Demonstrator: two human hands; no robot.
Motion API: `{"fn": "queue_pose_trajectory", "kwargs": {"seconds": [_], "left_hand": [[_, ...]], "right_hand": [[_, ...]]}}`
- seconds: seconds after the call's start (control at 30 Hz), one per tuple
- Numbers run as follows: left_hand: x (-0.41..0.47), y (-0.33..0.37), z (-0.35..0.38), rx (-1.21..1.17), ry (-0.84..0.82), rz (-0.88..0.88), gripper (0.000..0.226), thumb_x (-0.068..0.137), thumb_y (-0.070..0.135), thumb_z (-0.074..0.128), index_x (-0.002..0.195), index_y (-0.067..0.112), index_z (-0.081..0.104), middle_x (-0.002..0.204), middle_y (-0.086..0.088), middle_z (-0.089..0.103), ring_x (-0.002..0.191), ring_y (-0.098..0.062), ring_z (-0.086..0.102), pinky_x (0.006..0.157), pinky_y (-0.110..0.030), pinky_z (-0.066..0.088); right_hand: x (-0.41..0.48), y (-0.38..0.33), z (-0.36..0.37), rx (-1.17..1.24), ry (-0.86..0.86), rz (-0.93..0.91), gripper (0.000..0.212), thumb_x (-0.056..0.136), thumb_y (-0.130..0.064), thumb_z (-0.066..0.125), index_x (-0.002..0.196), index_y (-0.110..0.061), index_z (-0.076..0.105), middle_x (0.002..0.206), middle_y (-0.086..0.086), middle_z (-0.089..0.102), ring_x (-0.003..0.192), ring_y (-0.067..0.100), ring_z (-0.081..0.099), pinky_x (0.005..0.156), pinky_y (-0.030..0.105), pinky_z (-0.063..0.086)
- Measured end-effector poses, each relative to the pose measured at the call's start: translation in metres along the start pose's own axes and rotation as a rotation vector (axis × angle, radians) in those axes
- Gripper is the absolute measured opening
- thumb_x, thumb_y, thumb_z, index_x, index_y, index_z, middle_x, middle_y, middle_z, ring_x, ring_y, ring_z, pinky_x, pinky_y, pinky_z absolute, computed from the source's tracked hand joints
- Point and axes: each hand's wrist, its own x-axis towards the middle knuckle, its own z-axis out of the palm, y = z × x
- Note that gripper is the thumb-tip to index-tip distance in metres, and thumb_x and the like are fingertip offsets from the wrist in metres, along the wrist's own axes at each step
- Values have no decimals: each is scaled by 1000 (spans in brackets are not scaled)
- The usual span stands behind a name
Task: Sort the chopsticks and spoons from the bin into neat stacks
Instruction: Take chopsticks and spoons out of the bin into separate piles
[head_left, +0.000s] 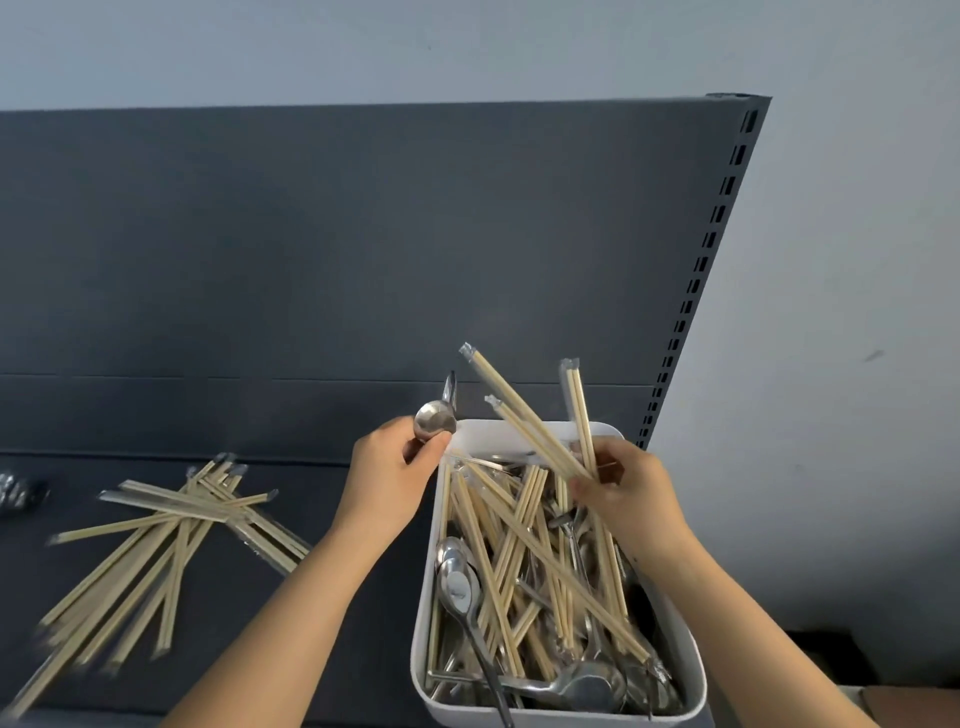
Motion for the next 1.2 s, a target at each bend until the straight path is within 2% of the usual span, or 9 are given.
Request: {"fn": "queue_pose_trajectory", "kwargs": {"seconds": [0.1,0.33,0.47,0.57,0.67,0.8,1.0,1.13,1.2], "left_hand": [[-8,0,-14,28,33,1,24,85,32,61,82,9,65,75,-8,68,78,-28,67,71,-49,54],[-39,-21,-52,60,169,-119,14,85,28,64,85,15,66,74,-6,70,76,-27,68,72,-49,56],[-59,-29,-73,39,293,-200,4,86,18,66,87,14,67,76,-7,71,77,-27,68,75,-48,55],[-73,-41,-89,122,400,-218,5,84,14,68,86,10,68,75,-8,71,76,-28,67,73,-44,52],[-85,-57,-105,223,444,-219,8,83,15,69,83,7,68,71,-9,69,72,-30,65,68,-46,51],[-96,-70,-121,371,468,-197,10,84,13,68,79,4,69,63,-7,63,61,-26,58,58,-35,44],[-99,-103,-156,351,458,-191,6,83,9,69,86,5,72,78,-5,69,71,-24,65,67,-41,54],[-95,-126,-196,327,466,-134,7,81,3,70,86,7,73,77,3,67,68,-5,62,62,-13,45],[-93,-141,-222,316,453,-133,5,81,4,70,82,8,72,71,9,62,63,1,58,56,-7,39]], "right_hand": [[3,-16,0,45,11,-67,23,82,-7,70,96,-24,64,83,-3,66,76,15,63,59,17,48],[9,-37,19,83,-68,-176,24,81,-7,71,100,-20,66,84,-6,69,81,13,65,75,26,51],[10,-38,37,107,-143,-198,28,79,-7,73,93,-30,64,82,-5,70,80,15,66,79,37,54],[10,-42,49,104,-212,-220,25,80,-9,72,95,-27,64,84,-4,69,83,17,65,76,31,52],[10,-51,62,112,-252,-226,23,80,-10,72,98,-23,65,84,-2,68,84,20,64,80,36,52],[8,-68,78,120,-273,-260,27,80,-9,73,97,-27,64,85,-2,68,85,20,64,80,34,52],[6,-97,113,99,-291,-298,29,78,-4,73,99,-22,65,83,-5,68,79,14,63,73,24,48],[5,-124,156,43,-294,-311,30,78,-4,74,101,-21,65,84,-3,68,81,16,65,77,27,51],[0,-137,188,8,-302,-318,30,78,-4,73,101,-22,65,85,-2,68,82,17,65,79,29,53]]}}
